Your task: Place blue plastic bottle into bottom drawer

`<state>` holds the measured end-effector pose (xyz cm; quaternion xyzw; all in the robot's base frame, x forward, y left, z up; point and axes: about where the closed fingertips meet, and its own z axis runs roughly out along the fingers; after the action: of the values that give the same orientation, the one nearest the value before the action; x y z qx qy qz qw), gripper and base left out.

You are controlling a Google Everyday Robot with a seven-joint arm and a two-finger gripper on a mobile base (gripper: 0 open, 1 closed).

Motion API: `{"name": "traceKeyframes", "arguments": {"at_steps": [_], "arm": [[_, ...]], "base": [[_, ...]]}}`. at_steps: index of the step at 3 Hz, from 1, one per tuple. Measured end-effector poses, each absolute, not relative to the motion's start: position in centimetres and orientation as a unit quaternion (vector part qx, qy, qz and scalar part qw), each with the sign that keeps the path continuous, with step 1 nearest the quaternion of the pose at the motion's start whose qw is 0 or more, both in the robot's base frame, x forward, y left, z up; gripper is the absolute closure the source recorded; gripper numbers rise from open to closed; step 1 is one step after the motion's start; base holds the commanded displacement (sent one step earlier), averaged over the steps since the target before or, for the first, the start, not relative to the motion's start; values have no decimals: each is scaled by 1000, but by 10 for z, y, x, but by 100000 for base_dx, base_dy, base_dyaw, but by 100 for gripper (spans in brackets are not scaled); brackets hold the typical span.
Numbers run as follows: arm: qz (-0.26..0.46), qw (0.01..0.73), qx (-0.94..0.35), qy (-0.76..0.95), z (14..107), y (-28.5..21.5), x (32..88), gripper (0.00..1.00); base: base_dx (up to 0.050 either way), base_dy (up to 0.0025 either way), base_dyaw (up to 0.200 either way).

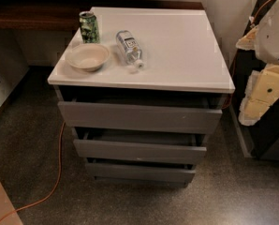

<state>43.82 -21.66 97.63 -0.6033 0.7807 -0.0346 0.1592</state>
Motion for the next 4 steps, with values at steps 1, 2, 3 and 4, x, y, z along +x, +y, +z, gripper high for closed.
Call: {"name": "traceKeyframes", "arguments": {"at_steps": [1, 2, 3, 4], "arm": [[-35, 159, -603, 781, 976, -217, 438, 0], [-35, 159, -603, 781, 976, -217, 438, 0], [-35, 159, -603, 781, 976, -217, 438, 0], [-16, 164, -608, 776, 955, -221, 439, 0]], "base": [[-4950, 1, -6], [-5001, 2, -16], [0, 0, 0], [0, 0, 0]]}}
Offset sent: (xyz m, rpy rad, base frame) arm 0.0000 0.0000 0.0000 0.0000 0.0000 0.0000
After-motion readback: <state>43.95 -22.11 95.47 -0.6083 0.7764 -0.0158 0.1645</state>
